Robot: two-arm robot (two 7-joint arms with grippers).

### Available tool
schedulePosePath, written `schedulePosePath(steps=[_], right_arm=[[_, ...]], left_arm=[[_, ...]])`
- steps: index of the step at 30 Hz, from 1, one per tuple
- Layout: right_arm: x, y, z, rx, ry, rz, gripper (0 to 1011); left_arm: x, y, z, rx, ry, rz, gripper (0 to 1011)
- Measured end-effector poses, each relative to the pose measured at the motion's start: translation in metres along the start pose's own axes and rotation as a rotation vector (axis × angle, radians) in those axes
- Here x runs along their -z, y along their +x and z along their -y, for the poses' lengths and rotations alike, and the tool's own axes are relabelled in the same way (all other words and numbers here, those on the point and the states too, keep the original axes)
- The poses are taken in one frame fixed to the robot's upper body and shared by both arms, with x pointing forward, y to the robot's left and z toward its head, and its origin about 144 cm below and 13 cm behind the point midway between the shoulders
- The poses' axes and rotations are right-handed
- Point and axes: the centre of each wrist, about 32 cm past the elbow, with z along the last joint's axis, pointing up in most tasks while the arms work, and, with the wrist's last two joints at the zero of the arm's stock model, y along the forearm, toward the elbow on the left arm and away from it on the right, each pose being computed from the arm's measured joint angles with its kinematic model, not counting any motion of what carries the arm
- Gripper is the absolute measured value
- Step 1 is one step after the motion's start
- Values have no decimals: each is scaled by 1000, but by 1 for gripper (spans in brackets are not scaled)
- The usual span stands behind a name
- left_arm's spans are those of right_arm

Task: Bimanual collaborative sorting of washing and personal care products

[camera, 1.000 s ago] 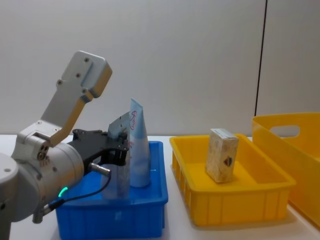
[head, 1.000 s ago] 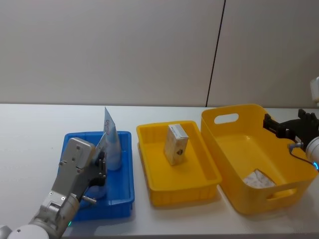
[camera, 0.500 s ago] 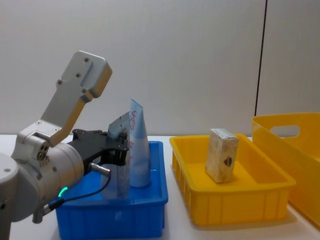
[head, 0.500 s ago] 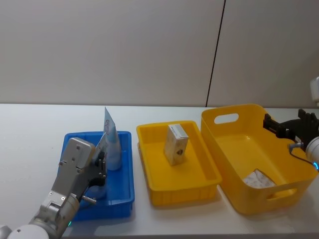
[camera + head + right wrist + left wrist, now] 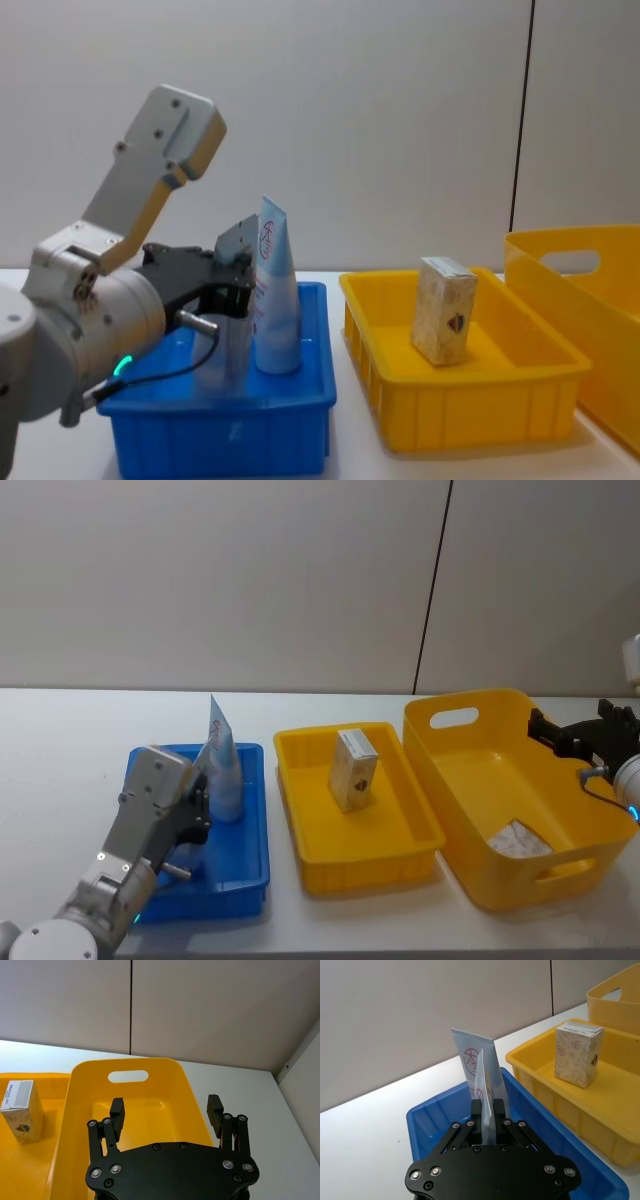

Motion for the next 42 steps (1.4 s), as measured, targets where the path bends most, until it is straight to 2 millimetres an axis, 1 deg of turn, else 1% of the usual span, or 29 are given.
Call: schedulePosePath(steps=[10, 16, 19, 24, 25, 29, 32, 35, 38, 39, 42], right_arm=[[0, 0, 0, 0, 0, 0, 1000], [0, 0, 0, 0, 0, 0, 1000], [0, 0, 0, 0, 0, 0, 1000], [0, 0, 0, 0, 0, 0, 1000], [0, 0, 0, 0, 0, 0, 1000], [0, 0, 0, 0, 0, 0, 1001], [0, 0, 0, 0, 0, 0, 1000], [0, 0, 0, 0, 0, 0, 1001], [0, 0, 0, 0, 0, 0, 1001], [0, 0, 0, 0, 0, 0, 1001], [0, 0, 0, 0, 0, 0, 1000]], left_arm=[[-19, 7, 2, -15, -18, 42, 123], [-37, 13, 4, -25, -39, 90, 123], [-49, 17, 4, -31, -59, 129, 123], [-64, 22, 5, -40, -94, 170, 123], [-70, 24, 5, -44, -110, 183, 123], [-81, 27, 6, -51, -140, 204, 123], [-95, 33, 8, -56, -188, 222, 123], [-104, 37, 9, -54, -221, 231, 123], [-120, 46, 13, -48, -283, 240, 123], [-120, 46, 13, -48, -283, 240, 123], [-135, 56, 17, -30, -346, 236, 123]])
